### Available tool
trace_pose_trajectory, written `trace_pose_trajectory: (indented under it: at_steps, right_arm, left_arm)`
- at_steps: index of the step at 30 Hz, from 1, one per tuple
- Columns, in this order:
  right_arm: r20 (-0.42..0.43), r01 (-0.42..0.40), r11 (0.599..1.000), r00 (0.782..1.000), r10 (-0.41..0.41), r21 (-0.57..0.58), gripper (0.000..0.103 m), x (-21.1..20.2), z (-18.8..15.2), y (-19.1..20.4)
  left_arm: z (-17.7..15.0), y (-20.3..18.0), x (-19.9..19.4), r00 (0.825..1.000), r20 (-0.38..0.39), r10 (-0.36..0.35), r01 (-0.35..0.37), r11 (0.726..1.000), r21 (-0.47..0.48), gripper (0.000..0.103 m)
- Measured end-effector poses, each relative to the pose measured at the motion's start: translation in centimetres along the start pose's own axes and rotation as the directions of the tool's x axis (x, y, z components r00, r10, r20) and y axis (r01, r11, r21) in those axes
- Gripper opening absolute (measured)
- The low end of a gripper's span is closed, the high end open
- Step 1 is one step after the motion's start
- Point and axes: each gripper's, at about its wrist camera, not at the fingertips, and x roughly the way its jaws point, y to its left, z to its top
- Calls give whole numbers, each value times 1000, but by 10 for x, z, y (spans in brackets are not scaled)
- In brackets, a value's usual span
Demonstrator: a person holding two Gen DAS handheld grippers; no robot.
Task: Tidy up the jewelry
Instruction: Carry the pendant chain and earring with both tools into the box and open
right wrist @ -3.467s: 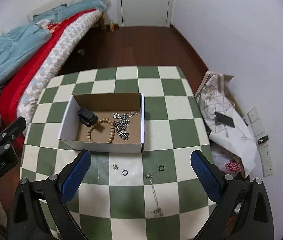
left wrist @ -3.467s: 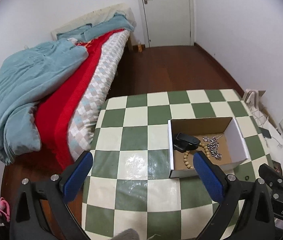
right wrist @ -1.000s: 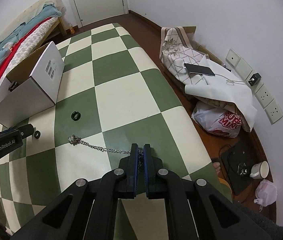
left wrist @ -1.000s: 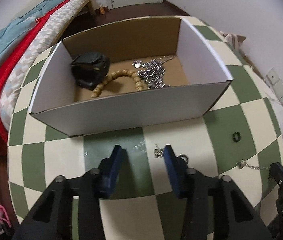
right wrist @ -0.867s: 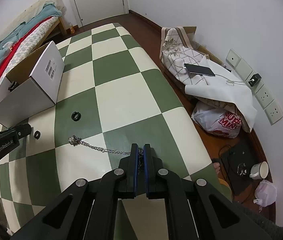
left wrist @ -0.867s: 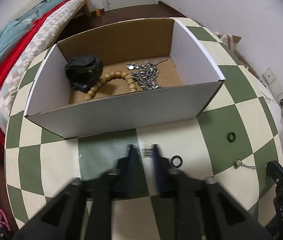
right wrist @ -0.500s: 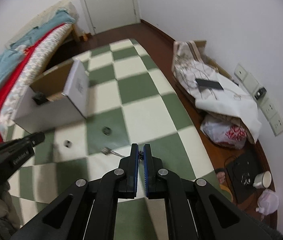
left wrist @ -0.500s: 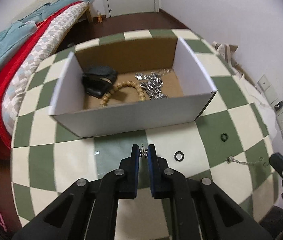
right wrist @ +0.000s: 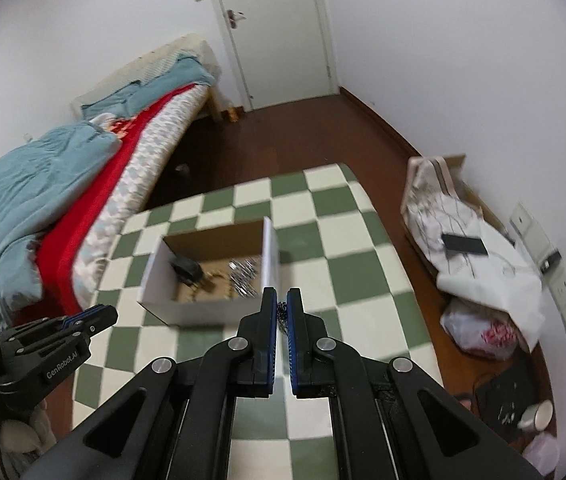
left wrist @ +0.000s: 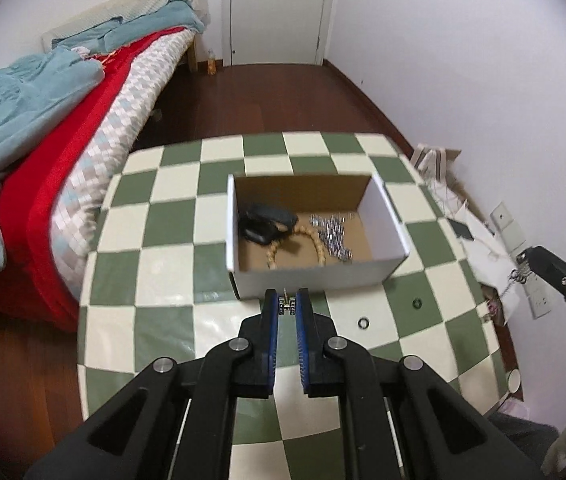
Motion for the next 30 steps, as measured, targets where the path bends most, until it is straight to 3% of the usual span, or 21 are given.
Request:
trace_pose_trajectory:
  at_steps: [7, 14, 23, 30]
  right_arm:
    - [16, -66, 997, 998, 66, -27, 5, 6, 48, 31]
    - [-72, -72, 994, 995, 66, -84, 5, 62, 88, 62]
    - [-191, -16, 991, 982, -11, -136, 5, 134, 95, 69]
    - [-294, -5, 992, 955, -32, -126, 5, 172, 98, 59]
  left_arm:
    - [44, 14, -9, 1000, 23, -3, 2, 1000, 7, 6]
    - [79, 28, 25, 999, -53, -3, 3, 1000, -5, 6]
    - [77, 30, 91, 976, -220, 3, -1, 1000, 7, 6]
    - [78, 33, 108, 965, -262, -2, -4, 1000, -20, 10]
